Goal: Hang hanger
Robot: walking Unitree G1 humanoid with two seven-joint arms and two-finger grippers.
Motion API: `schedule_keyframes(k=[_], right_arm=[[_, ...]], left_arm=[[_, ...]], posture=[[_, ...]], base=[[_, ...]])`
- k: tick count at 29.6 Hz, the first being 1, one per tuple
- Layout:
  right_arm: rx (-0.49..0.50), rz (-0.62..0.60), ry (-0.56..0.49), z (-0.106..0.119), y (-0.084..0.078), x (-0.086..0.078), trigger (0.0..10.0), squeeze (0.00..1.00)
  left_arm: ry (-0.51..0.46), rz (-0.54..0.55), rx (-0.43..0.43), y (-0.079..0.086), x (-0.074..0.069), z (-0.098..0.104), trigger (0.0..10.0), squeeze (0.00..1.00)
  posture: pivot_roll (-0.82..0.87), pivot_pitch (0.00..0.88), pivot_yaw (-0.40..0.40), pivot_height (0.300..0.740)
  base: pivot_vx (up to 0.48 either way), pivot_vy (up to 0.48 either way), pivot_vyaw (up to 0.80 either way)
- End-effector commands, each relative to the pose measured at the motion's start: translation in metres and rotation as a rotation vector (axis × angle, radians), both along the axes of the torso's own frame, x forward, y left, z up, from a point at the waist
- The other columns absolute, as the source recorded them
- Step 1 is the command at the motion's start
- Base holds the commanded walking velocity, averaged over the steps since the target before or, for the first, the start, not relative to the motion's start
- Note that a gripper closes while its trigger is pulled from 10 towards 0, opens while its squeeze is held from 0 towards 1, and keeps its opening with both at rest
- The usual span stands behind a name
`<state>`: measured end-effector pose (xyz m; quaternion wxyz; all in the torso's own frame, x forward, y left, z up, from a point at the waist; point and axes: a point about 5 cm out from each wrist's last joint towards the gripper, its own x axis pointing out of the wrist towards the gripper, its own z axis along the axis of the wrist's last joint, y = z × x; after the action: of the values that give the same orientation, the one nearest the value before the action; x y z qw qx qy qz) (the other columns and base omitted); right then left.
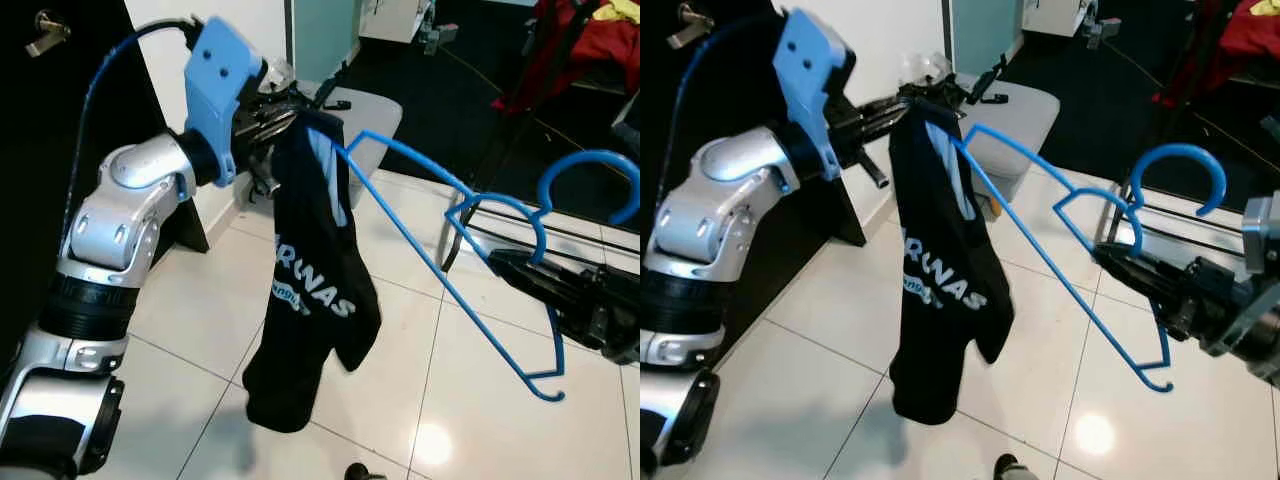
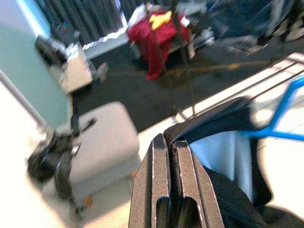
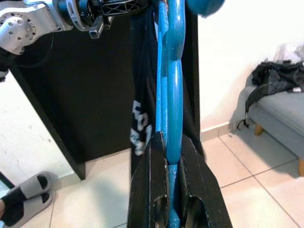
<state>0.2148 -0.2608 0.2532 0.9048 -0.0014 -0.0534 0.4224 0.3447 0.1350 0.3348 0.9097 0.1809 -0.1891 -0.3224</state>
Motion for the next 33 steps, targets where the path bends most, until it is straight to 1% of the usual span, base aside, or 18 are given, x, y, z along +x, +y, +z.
schedule_keyframes(k=[1,3,6,8,9,10,12,13,16,18,22,24,29,31,32,33], right_arm=[[-0.013,-0.013,-0.017,0.005,-0.005,-0.005,10.0,0.00],[-0.024,-0.001,0.019,0.001,-0.007,-0.015,10.0,0.00],[-0.032,0.021,0.057,-0.005,-0.005,-0.021,10.0,0.00],[-0.033,0.025,0.064,-0.006,-0.004,-0.022,10.0,0.00],[-0.037,0.024,0.071,-0.008,-0.003,-0.022,10.0,0.00],[-0.037,0.024,0.071,-0.008,-0.003,-0.022,10.0,0.00],[-0.050,0.014,0.077,-0.011,-0.002,-0.021,10.0,0.00],[-0.050,0.014,0.077,-0.011,-0.002,-0.021,10.0,0.00],[-0.098,-0.034,0.101,-0.017,-0.007,-0.016,10.0,0.00],[-0.110,-0.038,0.112,-0.019,-0.007,-0.015,10.0,0.00],[-0.141,0.002,0.169,-0.026,-0.003,-0.020,10.0,0.00],[-0.145,0.031,0.193,-0.028,0.000,-0.023,10.0,0.00],[-0.152,0.063,0.214,-0.031,0.003,-0.026,10.0,0.00],[-0.152,0.062,0.213,-0.031,0.003,-0.026,10.0,0.00],[-0.114,0.103,0.183,-0.024,0.007,-0.028,10.0,0.00],[-0.114,0.103,0.183,-0.024,0.007,-0.028,10.0,0.00]], left_arm=[[-0.010,0.050,0.023,0.008,0.001,0.002,10.0,0.00],[-0.023,0.041,0.012,0.010,0.001,0.004,10.0,0.00],[-0.047,0.005,0.000,0.007,-0.001,0.008,10.0,0.00],[-0.053,-0.004,-0.002,0.007,-0.002,0.008,10.0,0.00],[-0.067,-0.044,-0.001,0.001,-0.005,0.011,10.0,0.00],[-0.067,-0.044,-0.001,0.001,-0.005,0.011,10.0,0.00],[-0.083,-0.102,-0.005,-0.007,-0.010,0.014,10.0,0.00],[-0.083,-0.102,-0.005,-0.007,-0.010,0.014,10.0,0.00],[-0.116,-0.174,-0.003,-0.011,-0.015,0.020,10.0,0.00],[-0.126,-0.187,0.001,-0.012,-0.017,0.021,10.0,0.00],[-0.141,-0.222,0.003,-0.017,-0.021,0.024,10.0,0.00],[-0.137,-0.232,0.002,-0.019,-0.021,0.024,10.0,0.00],[-0.121,-0.242,-0.001,-0.021,-0.020,0.022,10.0,0.00],[-0.121,-0.244,-0.001,-0.021,-0.020,0.021,10.0,0.00],[-0.085,-0.236,-0.004,-0.024,-0.018,0.016,10.0,0.00],[-0.085,-0.236,-0.004,-0.024,-0.018,0.016,10.0,0.00]], posture=[[-0.03,0.194,0.025,0.740],[-0.03,0.197,0.024,0.740],[-0.04,0.198,0.024,0.740],[-0.04,0.198,0.024,0.740],[-0.04,0.200,0.025,0.740],[-0.04,0.200,0.025,0.740],[-0.04,0.198,0.027,0.740],[-0.04,0.198,0.027,0.740],[-0.03,0.197,0.025,0.740],[-0.03,0.197,0.025,0.740],[-0.03,0.195,0.024,0.740],[-0.03,0.195,0.024,0.740],[-0.03,0.192,0.022,0.740],[-0.03,0.192,0.022,0.740],[-0.04,0.182,0.022,0.740],[-0.04,0.182,0.022,0.740]], base=[[0.000,0.000,0.00],[0.000,0.000,0.00],[0.000,0.000,0.00],[0.000,0.000,0.00],[0.000,0.000,0.00],[0.000,0.000,0.00],[0.000,0.000,0.00],[0.000,0.000,0.00],[0.000,0.000,0.00],[0.000,0.000,0.00],[0.000,0.000,0.00],[0.000,0.000,0.00],[0.000,0.000,0.00],[0.000,0.000,0.00],[0.000,0.000,0.00],[0.000,0.000,0.00]])
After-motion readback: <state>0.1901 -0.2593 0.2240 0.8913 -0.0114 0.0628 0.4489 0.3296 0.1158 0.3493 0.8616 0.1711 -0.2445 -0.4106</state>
